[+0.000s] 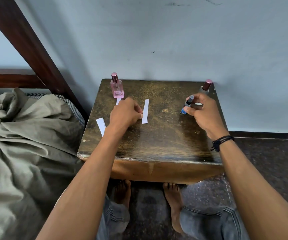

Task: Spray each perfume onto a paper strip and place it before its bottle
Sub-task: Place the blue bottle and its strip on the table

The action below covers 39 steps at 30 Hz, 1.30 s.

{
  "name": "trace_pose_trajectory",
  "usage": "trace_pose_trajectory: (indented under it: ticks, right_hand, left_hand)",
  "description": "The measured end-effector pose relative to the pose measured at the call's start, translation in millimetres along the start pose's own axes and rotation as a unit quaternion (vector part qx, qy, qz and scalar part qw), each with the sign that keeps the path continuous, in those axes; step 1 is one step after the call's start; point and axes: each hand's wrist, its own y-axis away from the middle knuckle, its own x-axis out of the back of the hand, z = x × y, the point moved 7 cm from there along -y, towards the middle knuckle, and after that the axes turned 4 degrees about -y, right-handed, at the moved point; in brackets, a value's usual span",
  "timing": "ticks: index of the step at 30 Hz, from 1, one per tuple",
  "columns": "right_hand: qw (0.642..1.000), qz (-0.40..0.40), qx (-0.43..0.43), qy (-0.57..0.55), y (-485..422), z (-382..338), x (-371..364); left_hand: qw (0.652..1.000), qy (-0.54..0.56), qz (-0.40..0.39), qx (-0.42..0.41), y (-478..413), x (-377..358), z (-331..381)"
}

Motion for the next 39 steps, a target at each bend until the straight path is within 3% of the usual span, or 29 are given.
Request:
trace_pose_trajectory:
  ticks: [10,15,21,24,32,39]
  right_hand:
    - [0.999,-0.018,-0.049,0.017,1,0,1]
    - [0.985,-0.019,-0.118,0.122,6,11,8]
    - [0.939,-0.125,-0.161,0.277,19,13,-7]
    - [0.933,-0.171,-0.126,0.289,27,6,-25]
    - [0.928,-0.196,0.103,0.300,46,-31,-87]
    - [0.901,-0.199,0.163,0.348,47,-35,-107]
  left_hand:
    - [1.000,0.000,-0.012,-0.017,1,-2,5]
    - [1.000,0.005,-0.016,-0.023,-2,-3,5]
    - [0.999,0.019,-0.019,-0.035,-3,-6,9]
    - [0.999,0.021,-0.013,-0.039,-4,-7,10]
    - [0.999,0.028,-0.006,-0.041,-8,-11,11]
    - [0.998,0.046,-0.009,-0.042,-14,-13,11]
